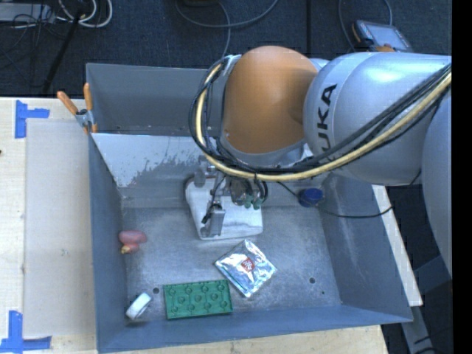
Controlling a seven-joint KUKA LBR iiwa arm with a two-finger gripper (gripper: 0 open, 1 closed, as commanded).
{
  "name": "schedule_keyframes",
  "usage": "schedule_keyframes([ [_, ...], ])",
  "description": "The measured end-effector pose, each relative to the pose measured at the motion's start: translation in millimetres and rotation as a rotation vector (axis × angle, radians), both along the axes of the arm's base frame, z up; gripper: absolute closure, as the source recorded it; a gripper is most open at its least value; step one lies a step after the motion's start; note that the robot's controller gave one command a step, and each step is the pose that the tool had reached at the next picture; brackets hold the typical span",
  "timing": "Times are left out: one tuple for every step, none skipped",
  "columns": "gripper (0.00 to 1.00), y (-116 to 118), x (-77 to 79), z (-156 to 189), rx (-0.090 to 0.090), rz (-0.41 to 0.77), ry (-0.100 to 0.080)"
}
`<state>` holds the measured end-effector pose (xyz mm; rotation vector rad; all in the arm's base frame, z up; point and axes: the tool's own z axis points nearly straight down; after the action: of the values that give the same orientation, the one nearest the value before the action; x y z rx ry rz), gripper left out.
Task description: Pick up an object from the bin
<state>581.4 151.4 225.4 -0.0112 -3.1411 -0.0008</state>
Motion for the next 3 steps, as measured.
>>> schedule_keyframes([
  [0.00, 67.4, -64.4, -71.7, -0.001, -0.024, 0.011],
  [0.00, -7.5, -74.0, -155.3, -0.006, -0.121, 0.009],
  [0.00, 29.1, -94.5, -155.6, 0.000, -0.172, -0.002],
])
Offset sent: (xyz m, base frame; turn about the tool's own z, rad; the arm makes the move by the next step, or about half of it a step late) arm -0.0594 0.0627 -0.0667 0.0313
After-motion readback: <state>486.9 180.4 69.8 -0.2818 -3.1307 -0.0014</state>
